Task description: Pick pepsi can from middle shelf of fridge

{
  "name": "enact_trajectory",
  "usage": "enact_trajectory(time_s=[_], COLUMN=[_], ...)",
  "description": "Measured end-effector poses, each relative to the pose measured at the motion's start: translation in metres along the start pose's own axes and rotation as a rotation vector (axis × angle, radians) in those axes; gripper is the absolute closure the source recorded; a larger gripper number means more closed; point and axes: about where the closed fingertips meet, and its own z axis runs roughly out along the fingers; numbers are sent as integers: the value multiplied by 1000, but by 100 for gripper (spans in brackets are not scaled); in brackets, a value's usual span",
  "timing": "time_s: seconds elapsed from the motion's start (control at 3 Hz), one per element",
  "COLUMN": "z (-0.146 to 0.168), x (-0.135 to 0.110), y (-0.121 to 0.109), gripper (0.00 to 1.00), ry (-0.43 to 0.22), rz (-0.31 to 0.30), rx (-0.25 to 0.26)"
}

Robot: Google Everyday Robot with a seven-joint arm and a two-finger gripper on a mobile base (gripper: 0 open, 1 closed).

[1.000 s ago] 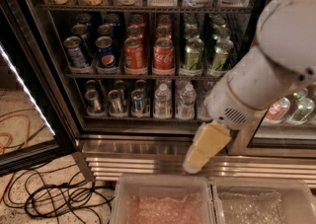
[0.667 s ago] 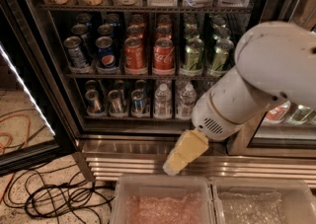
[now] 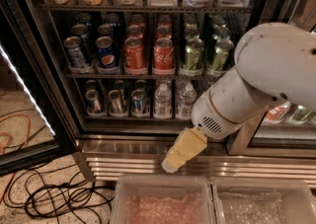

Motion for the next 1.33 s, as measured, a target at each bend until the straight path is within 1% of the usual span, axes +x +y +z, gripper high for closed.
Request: enact_trajectory(time_s=[0.33,0.67,1.0,1.33], z=[16,54,75,86], x=[-10,-33,-53,-60], y=[4,3,-19,-31], gripper=[0,0,0,0], ry=[-49,-102,-145,-173], rz=[68,158,217,362], rx=[13,66,146,131])
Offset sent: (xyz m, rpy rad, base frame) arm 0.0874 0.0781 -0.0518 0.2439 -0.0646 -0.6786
